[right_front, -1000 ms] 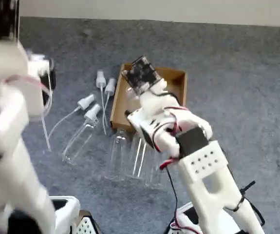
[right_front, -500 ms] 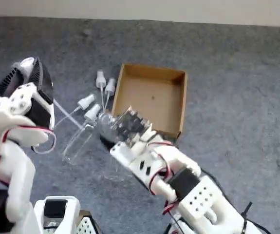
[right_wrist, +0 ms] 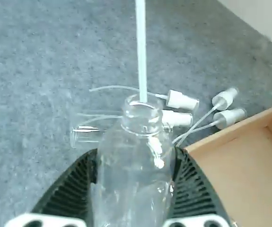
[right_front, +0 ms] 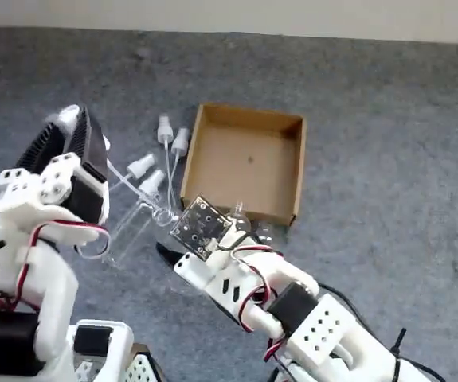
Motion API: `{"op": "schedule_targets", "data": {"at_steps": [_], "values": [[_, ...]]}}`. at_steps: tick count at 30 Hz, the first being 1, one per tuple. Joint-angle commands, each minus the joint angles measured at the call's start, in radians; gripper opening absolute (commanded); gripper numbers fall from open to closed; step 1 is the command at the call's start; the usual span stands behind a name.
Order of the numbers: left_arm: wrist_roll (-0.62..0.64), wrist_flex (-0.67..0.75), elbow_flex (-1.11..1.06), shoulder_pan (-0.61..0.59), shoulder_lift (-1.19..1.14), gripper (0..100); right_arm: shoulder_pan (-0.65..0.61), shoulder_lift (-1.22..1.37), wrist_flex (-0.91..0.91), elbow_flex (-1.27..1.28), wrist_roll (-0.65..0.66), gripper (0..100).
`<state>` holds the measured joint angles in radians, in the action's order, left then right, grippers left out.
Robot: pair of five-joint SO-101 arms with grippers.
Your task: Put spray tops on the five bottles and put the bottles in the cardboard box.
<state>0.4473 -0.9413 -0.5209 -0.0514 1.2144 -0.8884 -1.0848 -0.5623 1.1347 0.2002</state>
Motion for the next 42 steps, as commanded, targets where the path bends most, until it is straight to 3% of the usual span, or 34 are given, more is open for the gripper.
{"op": "schedule_targets", "data": {"at_steps": [1, 12, 20, 25, 30, 34, 42], "values": [[0.008, 0.029, -0.056, 0.021, 0.010, 0, -0.007, -0.033, 0.028, -0.010, -0.011, 0.4], [0.012, 0.051, -0.108, 0.035, 0.012, 0, -0.004, -0.033, 0.028, -0.010, -0.012, 0.4], [0.003, 0.075, -0.306, 0.245, 0.012, 1, -0.002, -0.035, 0.024, -0.012, -0.012, 0.4], [-0.086, 0.049, -0.369, 0.254, 0.013, 1, -0.002, -0.090, 0.025, -0.012, -0.015, 0.4], [-0.086, 0.037, -0.389, 0.255, 0.013, 0, 0.047, -0.148, 0.059, -0.012, -0.029, 0.4], [-0.084, 0.037, -0.392, 0.255, 0.013, 0, 0.137, -0.102, 0.114, -0.010, -0.157, 0.4], [-0.091, 0.043, -0.420, 0.255, 0.013, 1, 0.151, 0.007, 0.131, -0.053, -0.164, 0.4]]}}
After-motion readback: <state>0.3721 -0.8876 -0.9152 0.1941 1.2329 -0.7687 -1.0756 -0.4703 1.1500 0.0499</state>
